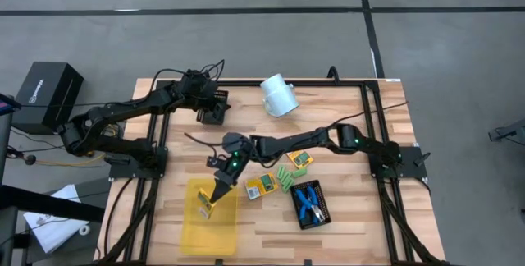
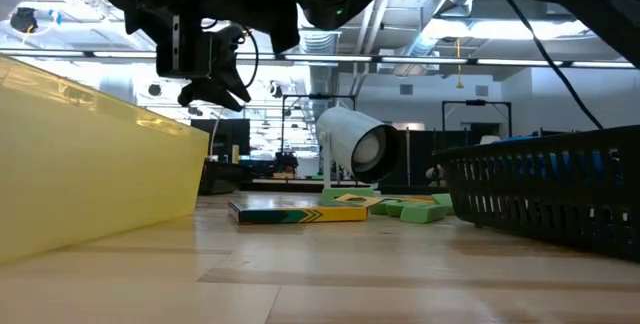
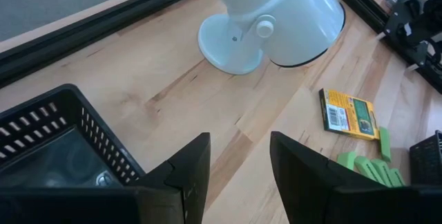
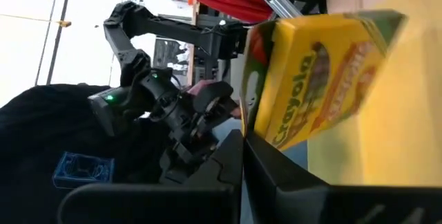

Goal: Pick & Place School Supplies
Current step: Put the yellow crayon box into the yellow bin

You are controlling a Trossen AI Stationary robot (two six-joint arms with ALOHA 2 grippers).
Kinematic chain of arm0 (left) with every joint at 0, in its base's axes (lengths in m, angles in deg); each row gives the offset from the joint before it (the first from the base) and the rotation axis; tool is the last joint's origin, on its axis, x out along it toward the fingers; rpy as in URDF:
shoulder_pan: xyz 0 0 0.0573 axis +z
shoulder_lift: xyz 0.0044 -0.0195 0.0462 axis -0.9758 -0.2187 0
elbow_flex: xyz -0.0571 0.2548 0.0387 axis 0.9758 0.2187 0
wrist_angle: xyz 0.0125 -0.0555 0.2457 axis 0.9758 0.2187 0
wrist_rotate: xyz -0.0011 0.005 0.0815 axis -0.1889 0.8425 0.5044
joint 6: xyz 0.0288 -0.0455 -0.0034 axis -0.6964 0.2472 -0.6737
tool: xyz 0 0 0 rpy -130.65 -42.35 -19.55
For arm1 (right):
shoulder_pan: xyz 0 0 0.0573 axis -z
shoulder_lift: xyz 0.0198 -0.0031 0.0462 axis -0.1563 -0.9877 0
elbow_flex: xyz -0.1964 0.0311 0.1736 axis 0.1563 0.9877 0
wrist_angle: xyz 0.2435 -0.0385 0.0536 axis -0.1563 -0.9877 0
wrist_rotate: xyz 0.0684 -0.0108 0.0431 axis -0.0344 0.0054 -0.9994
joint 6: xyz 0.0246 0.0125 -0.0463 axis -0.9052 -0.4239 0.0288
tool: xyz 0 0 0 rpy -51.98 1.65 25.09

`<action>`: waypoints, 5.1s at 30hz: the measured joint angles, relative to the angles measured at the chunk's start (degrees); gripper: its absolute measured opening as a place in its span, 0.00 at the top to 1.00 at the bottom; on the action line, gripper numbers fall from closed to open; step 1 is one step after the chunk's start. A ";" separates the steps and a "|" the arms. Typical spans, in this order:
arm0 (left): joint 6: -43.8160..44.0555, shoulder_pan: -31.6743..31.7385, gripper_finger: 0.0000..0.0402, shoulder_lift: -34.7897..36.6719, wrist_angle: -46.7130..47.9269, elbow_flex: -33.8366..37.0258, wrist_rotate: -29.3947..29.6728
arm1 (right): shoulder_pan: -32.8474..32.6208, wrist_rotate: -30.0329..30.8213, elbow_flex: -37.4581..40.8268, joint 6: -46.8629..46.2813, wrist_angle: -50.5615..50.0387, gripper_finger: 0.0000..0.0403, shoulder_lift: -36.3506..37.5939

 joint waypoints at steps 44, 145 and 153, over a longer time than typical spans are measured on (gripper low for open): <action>-3.15 -1.46 0.64 0.00 -1.91 0.00 -4.05 | 13.34 30.66 0.17 57.03 -90.45 0.69 34.71; 4.92 -8.26 0.64 0.00 -2.01 0.00 -6.45 | 22.07 25.68 93.76 10.27 -1.81 0.55 54.43; 4.92 -8.26 0.64 0.00 -2.01 0.00 -6.38 | 21.36 25.86 93.79 9.61 -0.60 0.58 53.60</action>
